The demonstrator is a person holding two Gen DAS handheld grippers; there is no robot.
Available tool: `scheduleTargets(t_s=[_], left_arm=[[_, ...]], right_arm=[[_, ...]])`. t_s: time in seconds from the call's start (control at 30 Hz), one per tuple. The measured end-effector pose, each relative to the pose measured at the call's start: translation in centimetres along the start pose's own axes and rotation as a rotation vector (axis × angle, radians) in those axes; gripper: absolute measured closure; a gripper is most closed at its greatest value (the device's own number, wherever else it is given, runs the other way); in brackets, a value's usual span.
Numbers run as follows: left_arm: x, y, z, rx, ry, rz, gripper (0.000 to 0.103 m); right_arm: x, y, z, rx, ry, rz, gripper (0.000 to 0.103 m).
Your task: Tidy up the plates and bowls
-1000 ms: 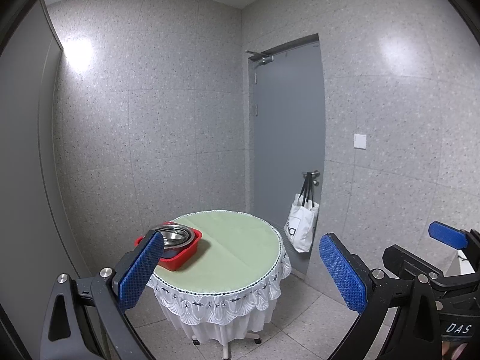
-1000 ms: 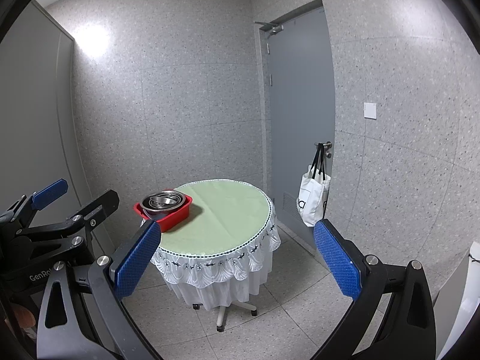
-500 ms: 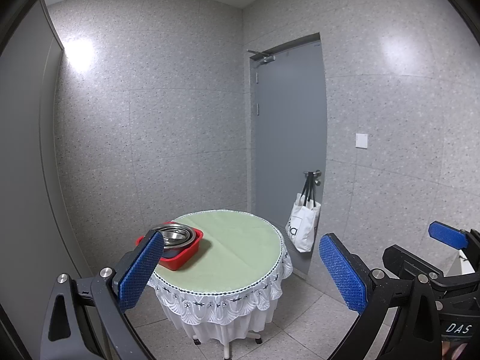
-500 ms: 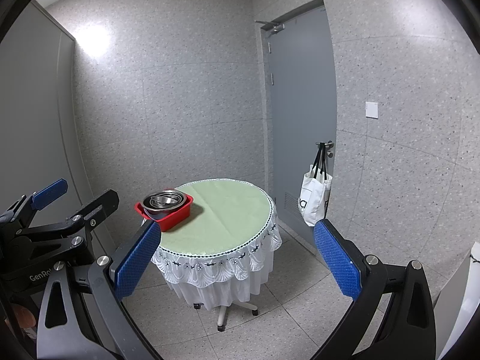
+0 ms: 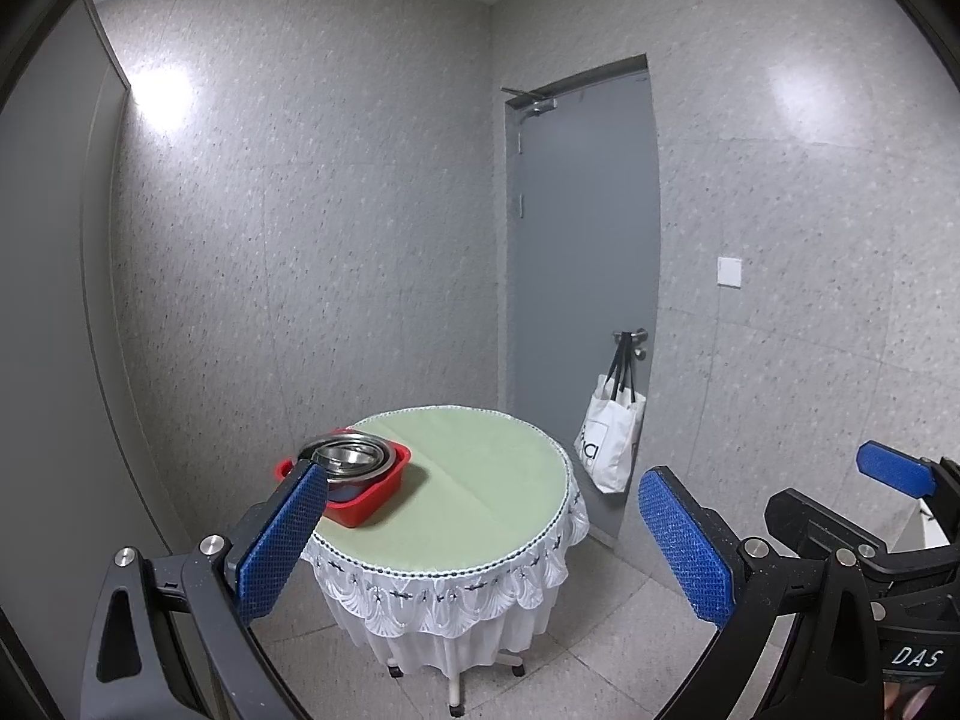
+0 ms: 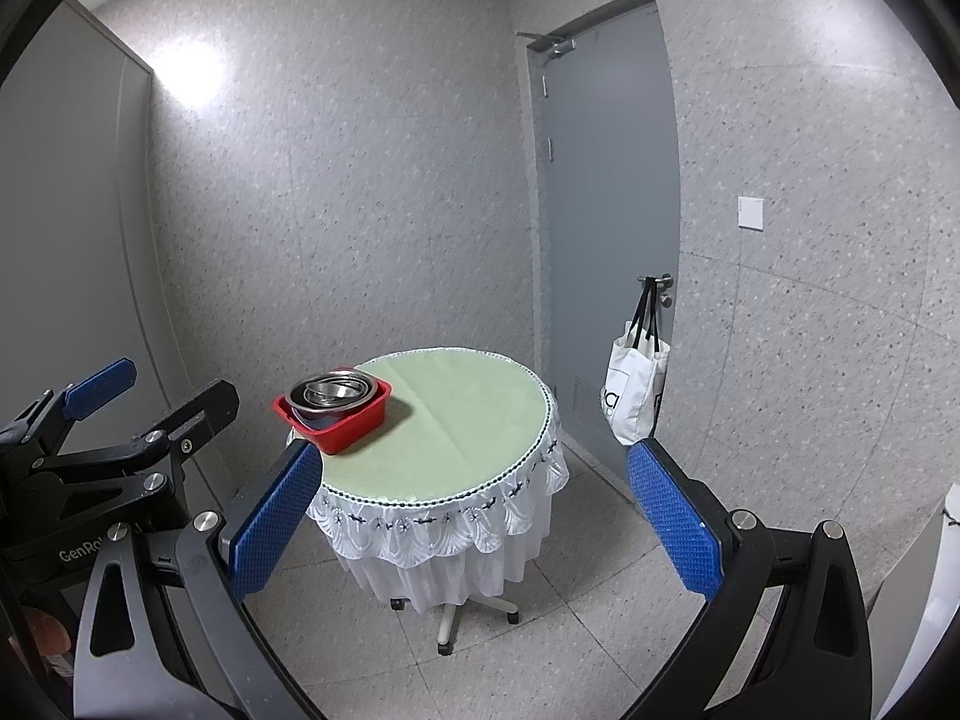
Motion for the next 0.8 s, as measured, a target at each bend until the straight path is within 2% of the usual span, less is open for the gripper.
scheduleTargets(t_s=[0.43, 0.8], left_arm=[[0.56, -0.8, 0.23, -0.004, -0.017, 0.0, 0.001], [0.94, 0.18, 0.39, -0.005, -0.02, -0.003, 0.001]], right_arm=[[-0.47, 0.35, 0.06, -0.006, -0.015, 0.0, 0.0], [-0.43, 0.41, 0.22, -0.01, -0.011, 0.007, 0.0]])
Point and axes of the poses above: each gripper's, at about its wrist camera, not at the fingertips, and z roughly the way its jaws point, x to its right, y to its underside, the point moved 4 cm from there along z, roughly the way its jaws point, and after that the axes turned 7 degrees about -z, right-handed, at the moved point
